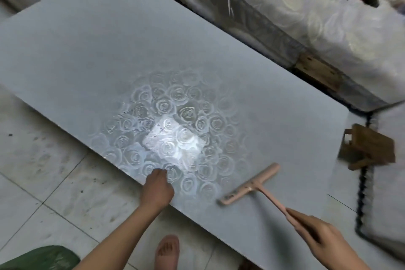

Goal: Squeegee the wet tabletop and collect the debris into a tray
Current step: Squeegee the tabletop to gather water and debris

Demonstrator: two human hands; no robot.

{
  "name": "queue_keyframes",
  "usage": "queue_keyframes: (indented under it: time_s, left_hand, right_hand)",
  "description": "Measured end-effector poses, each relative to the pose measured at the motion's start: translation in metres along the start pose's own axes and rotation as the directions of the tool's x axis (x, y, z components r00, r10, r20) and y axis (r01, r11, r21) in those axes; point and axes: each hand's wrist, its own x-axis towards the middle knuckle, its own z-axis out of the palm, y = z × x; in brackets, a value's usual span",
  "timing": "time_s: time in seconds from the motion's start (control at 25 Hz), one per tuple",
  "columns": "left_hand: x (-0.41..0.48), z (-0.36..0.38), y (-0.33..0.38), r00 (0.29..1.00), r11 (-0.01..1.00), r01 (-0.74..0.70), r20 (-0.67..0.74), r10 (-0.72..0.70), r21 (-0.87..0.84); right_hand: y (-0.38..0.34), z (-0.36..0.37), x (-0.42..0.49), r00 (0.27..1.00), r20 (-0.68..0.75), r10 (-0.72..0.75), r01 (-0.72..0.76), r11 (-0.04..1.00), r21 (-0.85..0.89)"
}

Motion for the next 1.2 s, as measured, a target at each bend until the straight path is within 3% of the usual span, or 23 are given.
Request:
queue_keyframes:
  time_s: [0.12, 0.24, 0.4, 0.56, 0.72, 0.88, 1.04, 1.12, 1.2]
  left_hand:
    - [0.008, 0.019, 0.023, 1.0, 0.982, -0.002, -0.012, 0.005, 0.19]
    - [0.014, 0.042, 0.035, 0.997, 0.953, 0.079, -0.044, -0.069, 0.292]
    - [0.02, 0.063, 0.058, 0.969, 0.927, 0.24, -0.133, -0.209, 0.289]
    - [0.025, 0.07, 0.085, 0.919, 0.897, 0.387, -0.17, -0.356, 0.212]
    - [0.033, 0.069, 0.089, 0.901, 0.883, 0.431, -0.152, -0.407, 0.187]
    - [0.038, 0.066, 0.084, 0.905, 0.881, 0.425, -0.096, -0.414, 0.208]
    - [0.04, 0.061, 0.088, 0.9, 0.85, 0.433, -0.085, -0.429, 0.298]
    - [0.041, 0.055, 0.09, 0.889, 0.838, 0.452, -0.081, -0.45, 0.306]
    - [0.04, 0.051, 0.095, 0.88, 0.834, 0.474, -0.11, -0.463, 0.284]
  right_hand:
    - [0.025, 0.005, 0.013, 1.0, 0.014, -0.004, 0.005, 0.999, -0.037]
    - [-0.006, 0.01, 0.087, 0.983, -0.021, -0.183, 0.182, 0.982, -0.04]
    - [-0.085, -0.01, 0.183, 0.925, -0.037, -0.378, 0.376, 0.925, -0.057]
    - [-0.019, -0.059, 0.195, 0.854, -0.039, -0.52, 0.507, 0.845, -0.167]
    - [0.039, -0.085, 0.186, 0.886, 0.123, -0.447, 0.464, 0.849, -0.252]
    - [-0.038, -0.058, 0.228, 0.748, 0.066, -0.66, 0.66, 0.728, -0.186]
    - [-0.126, -0.045, 0.27, 0.783, 0.113, -0.611, 0.622, 0.771, -0.14]
    - [-0.099, -0.057, 0.26, 0.774, 0.108, -0.624, 0.633, 0.767, -0.106]
    - [-0.025, -0.08, 0.227, 0.792, 0.117, -0.599, 0.606, 0.795, -0.03]
